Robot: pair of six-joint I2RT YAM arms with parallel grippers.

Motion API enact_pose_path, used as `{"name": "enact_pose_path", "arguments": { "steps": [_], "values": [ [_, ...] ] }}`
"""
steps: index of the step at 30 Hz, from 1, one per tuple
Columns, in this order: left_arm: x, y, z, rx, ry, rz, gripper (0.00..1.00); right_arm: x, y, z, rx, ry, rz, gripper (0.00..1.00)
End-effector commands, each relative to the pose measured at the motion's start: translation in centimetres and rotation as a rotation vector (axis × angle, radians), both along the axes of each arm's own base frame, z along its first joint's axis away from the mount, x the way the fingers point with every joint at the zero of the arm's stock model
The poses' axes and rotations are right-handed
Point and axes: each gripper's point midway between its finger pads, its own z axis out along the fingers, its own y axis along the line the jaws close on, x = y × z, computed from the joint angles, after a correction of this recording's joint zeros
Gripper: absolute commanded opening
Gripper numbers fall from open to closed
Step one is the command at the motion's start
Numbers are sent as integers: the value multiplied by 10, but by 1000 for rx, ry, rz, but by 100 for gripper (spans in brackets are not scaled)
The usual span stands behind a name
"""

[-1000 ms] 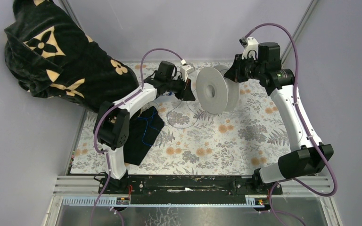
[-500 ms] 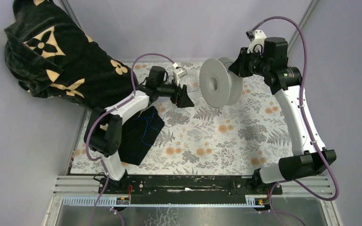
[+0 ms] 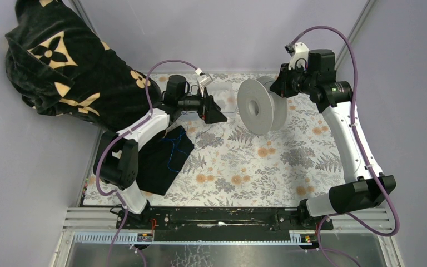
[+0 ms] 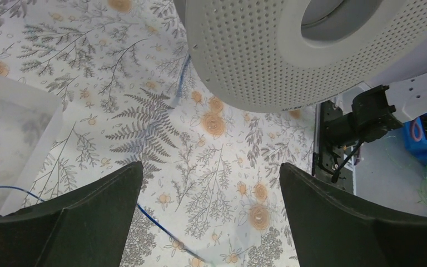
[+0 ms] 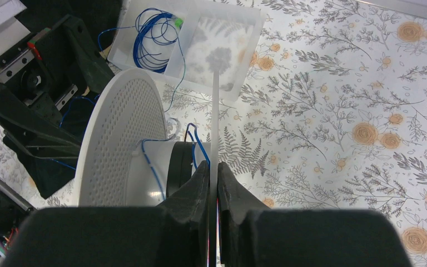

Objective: Wrap the cables
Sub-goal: Wrap the cable around the cable reel.

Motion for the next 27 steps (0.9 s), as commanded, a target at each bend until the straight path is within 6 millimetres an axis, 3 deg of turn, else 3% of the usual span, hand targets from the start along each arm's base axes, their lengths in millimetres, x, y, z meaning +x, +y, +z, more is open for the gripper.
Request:
{"name": "enact_pose_path", "arguments": {
  "steps": [1,7,11,15,20,27],
  "values": [
    [-2,-2,32,-75,-67,-26,100,-3,8,28,29,-96,68,0],
    [3,-5,44,-120,-18,1,100,-7,11,28,32,-94,98,0],
    [4,-5,41,-104,-11,-3,100,-8,11,31,38,-89,93,0],
    [2,8,11,24,-123,11,100,-6,5,49,31,-116,48,0],
    [-18,25,-35,165,-185,-51,100,-9,0,78,34,-163,15,0],
    [-34,38,-79,283,-213,-133,97,-12,-3,99,32,-202,-1,0]
  ]
}}
